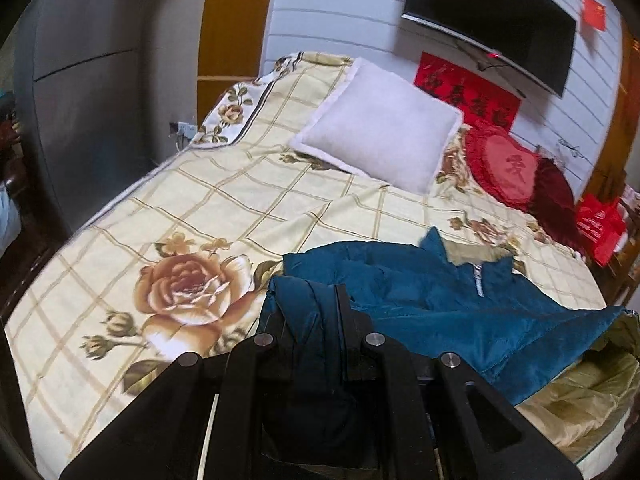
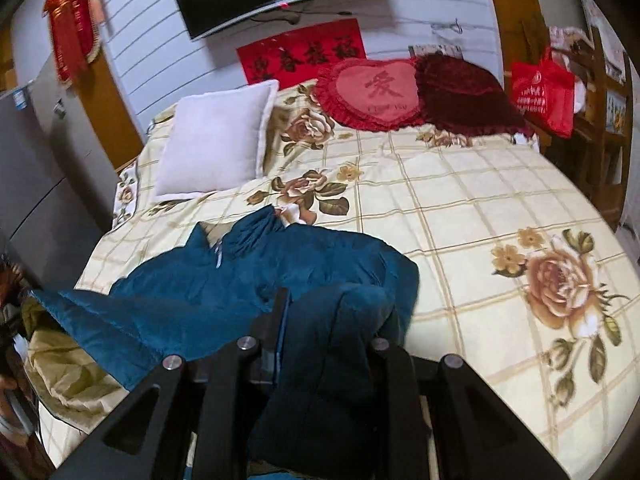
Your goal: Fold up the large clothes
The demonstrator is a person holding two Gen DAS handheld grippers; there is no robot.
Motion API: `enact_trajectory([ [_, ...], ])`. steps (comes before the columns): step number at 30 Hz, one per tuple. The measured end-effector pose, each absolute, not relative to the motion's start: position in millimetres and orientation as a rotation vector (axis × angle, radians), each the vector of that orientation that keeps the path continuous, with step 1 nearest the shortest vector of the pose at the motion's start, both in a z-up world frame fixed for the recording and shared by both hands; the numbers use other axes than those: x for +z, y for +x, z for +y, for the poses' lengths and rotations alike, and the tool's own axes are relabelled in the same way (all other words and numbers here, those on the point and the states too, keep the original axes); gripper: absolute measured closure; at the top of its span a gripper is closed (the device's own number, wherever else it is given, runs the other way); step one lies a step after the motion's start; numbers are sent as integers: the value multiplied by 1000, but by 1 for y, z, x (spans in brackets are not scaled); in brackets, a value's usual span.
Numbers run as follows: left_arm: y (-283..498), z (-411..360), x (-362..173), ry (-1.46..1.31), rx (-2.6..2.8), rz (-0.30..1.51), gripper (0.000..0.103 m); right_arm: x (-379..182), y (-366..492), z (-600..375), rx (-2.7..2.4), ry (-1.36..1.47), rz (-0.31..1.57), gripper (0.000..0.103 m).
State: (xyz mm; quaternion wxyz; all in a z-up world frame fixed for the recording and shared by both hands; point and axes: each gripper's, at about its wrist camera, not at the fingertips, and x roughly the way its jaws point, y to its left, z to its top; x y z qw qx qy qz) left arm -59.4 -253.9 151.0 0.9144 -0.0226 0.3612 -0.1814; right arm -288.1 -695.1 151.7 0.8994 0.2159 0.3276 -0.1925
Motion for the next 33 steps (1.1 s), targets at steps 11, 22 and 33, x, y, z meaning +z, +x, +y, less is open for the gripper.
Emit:
enact_trajectory([
  [11,12,-269,96,-205,-433,891,65,70,-222,-732,-473,557,695,81],
  [22,-46,-205,151,-232,-480,706,27,70,-219,-732,-458,651,609,54],
  [33,-45,-288,95,26,-446,885,27,160,-272,-679,-554,404,435,15],
])
